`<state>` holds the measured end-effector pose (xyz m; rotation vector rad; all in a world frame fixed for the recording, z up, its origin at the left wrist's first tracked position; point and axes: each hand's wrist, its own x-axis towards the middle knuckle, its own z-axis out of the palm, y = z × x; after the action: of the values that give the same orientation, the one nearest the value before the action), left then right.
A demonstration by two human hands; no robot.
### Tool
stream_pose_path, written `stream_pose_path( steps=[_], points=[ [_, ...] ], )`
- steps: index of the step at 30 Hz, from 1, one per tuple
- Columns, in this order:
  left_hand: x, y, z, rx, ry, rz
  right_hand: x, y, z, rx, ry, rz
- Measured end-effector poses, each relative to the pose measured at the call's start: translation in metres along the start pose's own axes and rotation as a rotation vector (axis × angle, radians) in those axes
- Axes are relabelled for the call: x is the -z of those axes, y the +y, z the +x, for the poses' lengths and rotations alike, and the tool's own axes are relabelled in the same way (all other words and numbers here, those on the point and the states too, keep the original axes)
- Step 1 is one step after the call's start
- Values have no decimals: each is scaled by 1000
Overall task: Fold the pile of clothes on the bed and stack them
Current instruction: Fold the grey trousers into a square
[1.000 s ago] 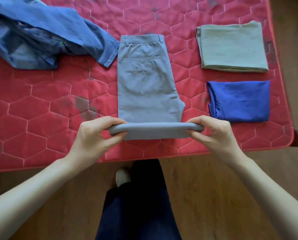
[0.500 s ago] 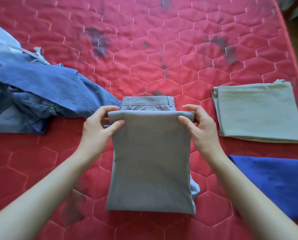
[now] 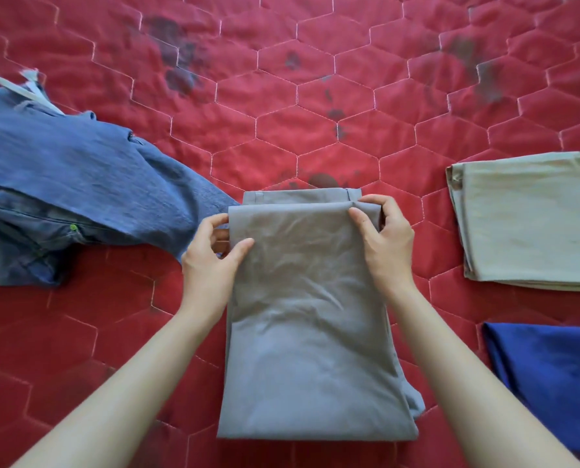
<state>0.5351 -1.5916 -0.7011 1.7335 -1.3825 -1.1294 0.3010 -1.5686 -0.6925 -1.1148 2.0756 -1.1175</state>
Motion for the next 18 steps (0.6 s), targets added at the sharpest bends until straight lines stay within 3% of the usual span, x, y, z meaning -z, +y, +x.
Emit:
stream_pose_path(
  steps=[6,13,16,18],
  points=[
    [-13,-4,34,115,1,61,-30,-1,33,-110,-56,-132],
    [-19,-6,44,18,86,27,-35,5,42,-119,42,-104],
    [-23,-4,46,52,60,112,-42,4,43,-151,18,-204],
    [-25,-3,45,-47,97,299,-44,0,43,-54,58,-374]
  ],
)
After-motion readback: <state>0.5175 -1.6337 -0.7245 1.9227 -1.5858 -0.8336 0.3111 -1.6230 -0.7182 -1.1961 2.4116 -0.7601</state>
